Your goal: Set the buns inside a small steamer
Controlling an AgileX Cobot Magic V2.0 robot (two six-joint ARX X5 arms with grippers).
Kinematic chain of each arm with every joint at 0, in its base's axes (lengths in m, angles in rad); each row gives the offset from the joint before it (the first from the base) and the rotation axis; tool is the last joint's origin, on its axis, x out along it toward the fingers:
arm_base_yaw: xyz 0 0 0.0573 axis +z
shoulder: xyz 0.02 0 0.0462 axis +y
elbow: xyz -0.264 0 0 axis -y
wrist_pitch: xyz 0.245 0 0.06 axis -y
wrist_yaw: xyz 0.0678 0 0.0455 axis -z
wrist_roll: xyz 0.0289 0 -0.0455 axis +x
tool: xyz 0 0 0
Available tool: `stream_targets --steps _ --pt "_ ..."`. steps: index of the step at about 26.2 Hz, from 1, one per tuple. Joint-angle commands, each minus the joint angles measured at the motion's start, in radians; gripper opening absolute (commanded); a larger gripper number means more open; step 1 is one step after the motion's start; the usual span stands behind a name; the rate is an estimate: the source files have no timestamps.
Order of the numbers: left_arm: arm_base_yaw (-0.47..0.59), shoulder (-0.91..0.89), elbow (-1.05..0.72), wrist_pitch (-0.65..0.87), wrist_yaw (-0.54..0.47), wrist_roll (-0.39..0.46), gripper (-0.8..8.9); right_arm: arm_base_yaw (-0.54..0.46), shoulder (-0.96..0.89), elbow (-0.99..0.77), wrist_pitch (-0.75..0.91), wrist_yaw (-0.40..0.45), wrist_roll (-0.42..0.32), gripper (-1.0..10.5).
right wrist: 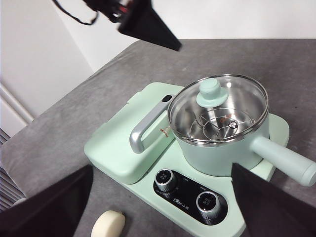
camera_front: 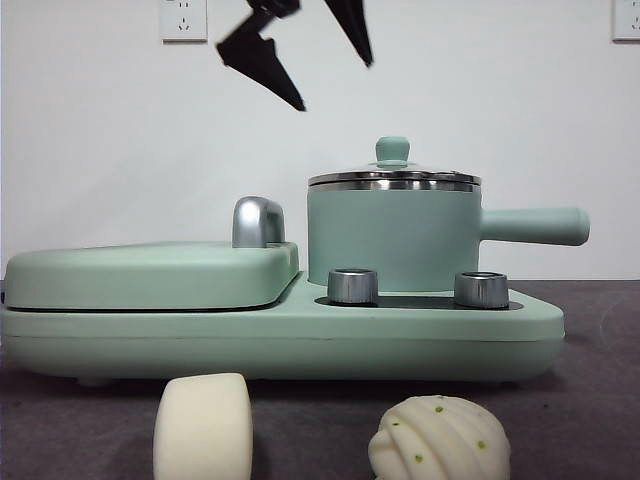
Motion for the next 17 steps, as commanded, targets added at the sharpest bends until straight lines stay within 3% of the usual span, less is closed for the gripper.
stream_targets --steps 1,8,11,15,17 --pt "-0.037 0.047 0.049 0.005 -0.005 0.05 4.91 0.003 0.003 0.016 0.006 0.001 0.009 4.5" --pt "-0.106 0.108 0.049 0.039 -0.08 0.113 4.9 0.003 0.003 0.016 0.006 0.001 0.01 4.5" --pt "-0.119 0.129 0.049 0.044 -0.122 0.118 4.3 0.003 0.003 0.016 0.006 0.001 0.01 4.5" --pt "-0.13 0.146 0.049 0.041 -0.122 0.12 4.25 0.003 0.003 0.016 0.006 0.001 0.01 4.5" --pt "-0.133 0.148 0.049 0.041 -0.123 0.122 3.65 0.003 0.003 0.016 0.006 0.002 0.009 4.5"
